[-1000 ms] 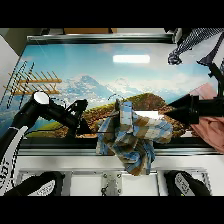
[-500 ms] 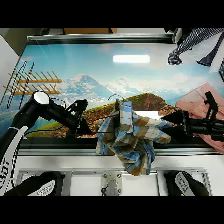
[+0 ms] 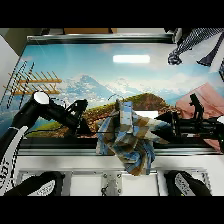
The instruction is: Fold the clothes and pants, and hang the long-sleeved shirts on hangers.
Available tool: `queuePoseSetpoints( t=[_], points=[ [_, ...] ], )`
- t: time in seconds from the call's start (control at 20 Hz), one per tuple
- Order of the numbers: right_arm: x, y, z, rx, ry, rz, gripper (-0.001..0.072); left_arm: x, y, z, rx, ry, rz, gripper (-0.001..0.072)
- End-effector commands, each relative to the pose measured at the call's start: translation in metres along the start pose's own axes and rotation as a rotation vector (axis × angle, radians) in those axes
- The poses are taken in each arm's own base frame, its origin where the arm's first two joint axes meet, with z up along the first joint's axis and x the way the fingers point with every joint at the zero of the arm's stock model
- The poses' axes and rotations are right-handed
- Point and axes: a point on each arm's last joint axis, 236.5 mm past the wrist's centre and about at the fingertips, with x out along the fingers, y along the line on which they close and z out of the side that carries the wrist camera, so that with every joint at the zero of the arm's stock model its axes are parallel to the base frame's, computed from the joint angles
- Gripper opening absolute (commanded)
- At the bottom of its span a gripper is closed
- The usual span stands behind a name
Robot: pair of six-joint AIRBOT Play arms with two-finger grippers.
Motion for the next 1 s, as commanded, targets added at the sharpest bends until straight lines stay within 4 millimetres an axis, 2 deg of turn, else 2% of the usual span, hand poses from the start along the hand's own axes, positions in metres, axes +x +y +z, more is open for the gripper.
queuePoseSetpoints(
  t=[0.0,0.2,0.95],
  points=[
    [0.0112,-0.0001,-0.0015,-0.010,0.018,0.010,0.0662,-0.0002,0.0002,0.0007,0.000,-0.003,0.000,0.0014],
    [0.0201,0.0034,-0.0024,-0.024,0.034,0.026,0.0662,-0.0002,0.0002,0.0007,0.000,-0.003,0.000,0.0014],
    [0.0196,0.0023,-0.0023,-0.024,0.033,0.021,0.0661,-0.0002,0.0002,0.0006,0.000,-0.002,0.000,0.0014]
  ],
)
